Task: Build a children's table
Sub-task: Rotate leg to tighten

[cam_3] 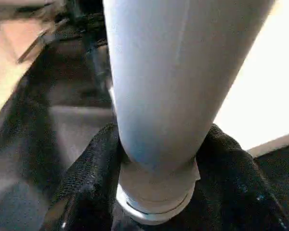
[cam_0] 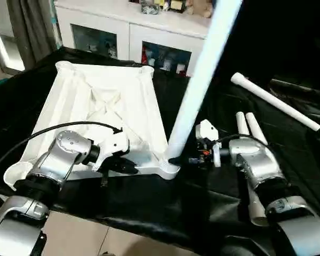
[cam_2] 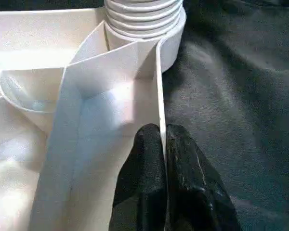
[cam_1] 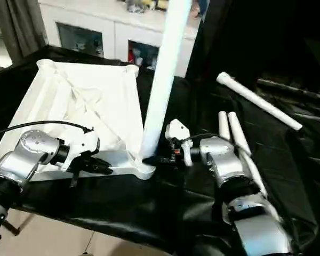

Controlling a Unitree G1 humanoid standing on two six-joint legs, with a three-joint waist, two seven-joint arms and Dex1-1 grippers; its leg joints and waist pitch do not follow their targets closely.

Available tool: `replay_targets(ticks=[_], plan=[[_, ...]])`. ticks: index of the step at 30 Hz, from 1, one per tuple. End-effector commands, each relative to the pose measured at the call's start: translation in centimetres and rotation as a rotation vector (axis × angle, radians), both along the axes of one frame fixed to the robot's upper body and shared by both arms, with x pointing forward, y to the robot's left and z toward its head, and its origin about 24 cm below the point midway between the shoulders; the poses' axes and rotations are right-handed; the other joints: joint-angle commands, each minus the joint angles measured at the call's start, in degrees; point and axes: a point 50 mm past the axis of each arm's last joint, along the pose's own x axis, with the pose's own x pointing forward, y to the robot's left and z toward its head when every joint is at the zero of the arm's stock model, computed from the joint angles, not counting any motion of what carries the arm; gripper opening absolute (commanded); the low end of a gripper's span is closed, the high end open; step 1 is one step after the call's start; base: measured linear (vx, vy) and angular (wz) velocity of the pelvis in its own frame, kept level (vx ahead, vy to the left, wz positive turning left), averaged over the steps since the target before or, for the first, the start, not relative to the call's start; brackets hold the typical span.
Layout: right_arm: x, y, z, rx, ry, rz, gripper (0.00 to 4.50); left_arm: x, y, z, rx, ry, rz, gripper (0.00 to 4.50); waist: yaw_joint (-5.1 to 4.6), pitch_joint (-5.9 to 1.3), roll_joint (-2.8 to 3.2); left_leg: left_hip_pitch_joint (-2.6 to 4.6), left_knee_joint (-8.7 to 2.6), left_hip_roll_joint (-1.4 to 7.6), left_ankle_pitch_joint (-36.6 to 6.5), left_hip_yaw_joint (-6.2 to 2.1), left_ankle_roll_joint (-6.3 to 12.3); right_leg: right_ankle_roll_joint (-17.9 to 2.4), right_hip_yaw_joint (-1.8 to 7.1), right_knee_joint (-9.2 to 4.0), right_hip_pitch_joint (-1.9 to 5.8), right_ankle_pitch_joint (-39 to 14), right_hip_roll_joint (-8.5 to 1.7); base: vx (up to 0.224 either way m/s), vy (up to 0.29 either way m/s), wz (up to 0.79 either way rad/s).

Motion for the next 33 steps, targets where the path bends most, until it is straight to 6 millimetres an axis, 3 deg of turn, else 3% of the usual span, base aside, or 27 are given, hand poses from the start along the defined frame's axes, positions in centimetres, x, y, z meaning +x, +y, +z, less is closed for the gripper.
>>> replay_targets(ticks=[1,4,5,9,10,12,13,14,15,16,17,18,19,20,21,22,23,24,25,26,27,28,33], plan=[[-1.6,-0.7,-5.0,-0.123,0.219,-0.196,1.95,0.7,-3.9,1.9,-0.101,-0.084,-0.112,0.0,-0.87,-1.18,1.62,1.5,-4.9,1.94,-30.28,-1.96,-3.33,-6.48,2.5,-7.17,-0.18,-36.11,-5.64,-0.062,-0.003,-0.05],[-0.9,-0.2,-5.4,-0.094,0.236,-0.37,1.94,1.2,-4.9,1.6,-0.163,-0.062,-0.002,0.0,-1.8,-1.42,2.07,1.22,-5.39,2.12,-31.99,-2.8,-3.64,-4.95,1.6,-7.64,0.55,-37.42,-5.82,-0.055,0.022,-0.17],[-0.8,0.0,-5.6,-0.097,0.236,-0.413,1.94,1.4,-5.3,1.6,-0.187,-0.06,0.04,0.0,-2.18,-1.5,1.97,0.64,-5.8,2.13,-31.56,-3.06,-3.81,-5.29,1.32,-7.36,1.12,-35.32,-5.72,-0.035,0.033,-0.22],[0.0,0.7,-5.9,-0.129,0.225,-0.616,1.94,2.3,-7.1,0.7,-0.205,-0.073,0.222,0.0,-3.27,-1.07,2.37,1.9,-5.49,1.87,-34.49,-2.88,-3.65,-5.41,0.37,-8.66,0.16,-35.79,-5.48,-0.033,0.026,-0.12],[0.4,0.9,-5.9,-0.141,0.223,-0.703,1.94,2.7,-7.7,0.2,-0.186,-0.087,0.318,0.0,-3.66,-0.98,2.63,2.89,-5.05,1.72,-37.24,-2.87,-3.08,-4.5,-0.96,-9.57,-0.11,-36.74,-5.35,-0.065,0.034,-0.08],[1.0,1.4,-5.6,-0.156,0.217,-0.832,1.94,2.8,-9.4,-0.7,-0.166,-0.086,0.463,0.0,-4.1,-0.85,2.71,2.8,-5.35,1.91,-38.9,-3.21,-2.83,-3.45,-2.52,-9.9,0.6,-35.92,-5.18,-0.042,0.056,-0.11],[1.1,1.5,-5.6,-0.158,0.217,-0.849,1.94,2.7,-9.7,-0.8,-0.164,-0.084,0.481,0.0,-4.35,-0.71,3.12,2.73,-6.0,2.57,-42.01,-3.25,-2.26,-2.45,-3.88,-9.64,1.57,-32.99,-5.15,-0.03,0.062,-0.12],[1.3,1.7,-5.4,-0.152,0.218,-0.865,1.94,2.6,-10.3,-0.9,-0.17,-0.082,0.49,0.0,-4.16,-0.54,3.56,2.51,-6.63,2.85,-43.63,-3.1,-2.07,-2.33,-3.97,-9.19,1.87,-31.96,-4.91,0.0,0.0,0.0],[1.5,2.2,-5.2,-0.152,0.214,-0.883,1.94,2.4,-11.2,-1.0,-0.178,-0.08,0.504,0.0,-4.01,-0.42,3.34,0.52,-8.79,4.13,-46.83,-3.03,-2.26,-3.23,-2.79,-5.24,3.67,-27.25,-4.72,0.0,0.0,0.0],[1.5,2.2,-5.2,-0.152,0.214,-0.883,1.94,2.4,-11.2,-1.0,-0.178,-0.08,0.504,0.0,-2.28,-0.08,3.77,-1.68,-12.42,4.93,-50.4,-1.58,-2.84,-3.95,-1.72,0.5,5.29,-22.38,-3.32,0.0,0.0,0.0],[1.6,2.6,-5.0,-0.147,0.214,-0.892,1.94,2.2,-12.0,-1.1,-0.181,-0.076,0.517,0.0,-1.35,-0.33,2.91,-0.99,-12.43,4.75,-49.27,-0.35,-2.44,-4.18,-0.44,1.51,4.53,-20.81,-3.27,-0.029,-0.07,0.23],[1.8,2.9,-4.8,-0.149,0.207,-0.901,1.94,2.2,-12.4,-1.1,-0.182,-0.086,0.538,0.0,-1.67,-0.12,1.34,1.42,-10.26,3.43,-46.27,0.26,-2.29,-3.51,1.17,-1.99,1.37,-28.13,-3.76,0.052,-0.122,0.27],[2.0,3.4,-4.5,-0.151,0.201,-0.913,1.94,2.3,-12.7,-1.0,-0.178,-0.099,0.565,0.0,-1.15,-0.41,-1.02,5.75,2.65,-1.32,-19.68,0.21,0.78,1.48,3.0,-12.69,-4.43,-59.49,-9.41,0.052,-0.122,0.27],[2.0,3.5,-4.5,-0.153,0.199,-0.915,1.94,2.4,-12.7,-1.0,-0.177,-0.103,0.573,0.0,-1.26,-0.32,-1.14,1.04,0.65,-0.72,-14.21,-1.19,2.03,1.55,4.08,-10.76,0.87,-56.35,-10.9,0.125,-0.06,-0.23],[2.0,3.5,-4.5,-0.153,0.198,-0.916,1.94,2.4,-12.6,-1.0,-0.176,-0.104,0.576,0.0,0.12,-1.66,0.36,-0.9,-3.71,0.59,-8.82,-2.11,0.71,0.99,2.31,-7.59,2.99,-41.01,-8.03,0.102,-0.008,-0.22],[2.1,3.7,-4.3,-0.159,0.192,-0.916,1.94,2.6,-12.3,-0.9,-0.161,-0.121,0.598,0.0,-0.79,-1.8,-0.15,0.79,-4.3,0.89,-11.51,-1.72,0.67,-1.31,1.84,-5.86,0.64,-26.03,-5.44,0.102,-0.008,-0.22],[2.1,3.9,-4.3,-0.158,0.193,-0.914,1.94,2.6,-12.1,-0.9,-0.156,-0.123,0.608,0.0,-0.76,-1.88,-0.04,1.28,-4.59,0.78,-12.83,-1.2,1.38,-4.79,1.9,-5.41,0.51,-18.52,-4.91,0.019,-0.04,0.21],[2.1,3.9,-4.3,-0.161,0.188,-0.912,1.94,2.7,-12.0,-0.9,-0.151,-0.126,0.612,0.0,-0.76,-1.88,-0.04,1.28,-4.59,0.78,-12.83,-1.2,1.38,-4.79,1.9,-5.41,0.51,-18.52,-4.91,0.0,0.0,0.0],[2.2,4.0,-4.1,-0.173,0.172,-0.903,1.94,2.8,-11.6,-0.9,-0.141,-0.134,0.622,0.0,-1.32,-1.27,-0.26,1.06,-4.92,0.86,-18.52,-1.1,1.86,-5.71,1.66,-6.31,0.22,-24.98,-4.88,0.0,0.0,0.0],[2.2,4.2,-4.1,-0.173,0.171,-0.897,1.94,3.0,-11.1,-0.8,-0.134,-0.139,0.636,0.0,-1.57,-1.4,-0.46,1.02,-4.74,0.66,-21.23,-1.36,1.32,-4.04,1.45,-6.85,0.14,-31.36,-5.18,0.0,0.0,0.0],[2.2,4.2,-4.1,-0.173,0.171,-0.896,1.94,3.0,-11.1,-0.8,-0.134,-0.14,0.637,0.0,-1.58,-1.53,-0.36,0.99,-4.74,0.69,-21.68,-1.51,1.07,-3.34,1.42,-7.06,0.13,-33.02,-5.41,0.0,0.0,0.0],[2.3,4.3,-4.0,-0.171,0.172,-0.893,1.94,3.1,-10.8,-0.8,-0.132,-0.142,0.645,0.0,-1.62,-1.83,-0.25,0.82,-4.79,0.76,-21.24,-1.59,0.86,-2.42,1.42,-7.25,0.16,-33.28,-5.53,0.0,0.0,0.0],[2.5,4.7,-3.5,-0.127,0.166,-0.876,1.94,3.3,-10.1,-0.7,-0.116,-0.154,0.663,0.0,-1.8,-1.86,0.05,0.35,-5.26,0.94,-18.48,-1.43,0.87,-2.92,1.17,-7.34,0.46,-28.51,-5.47,0.0,0.0,0.0]])
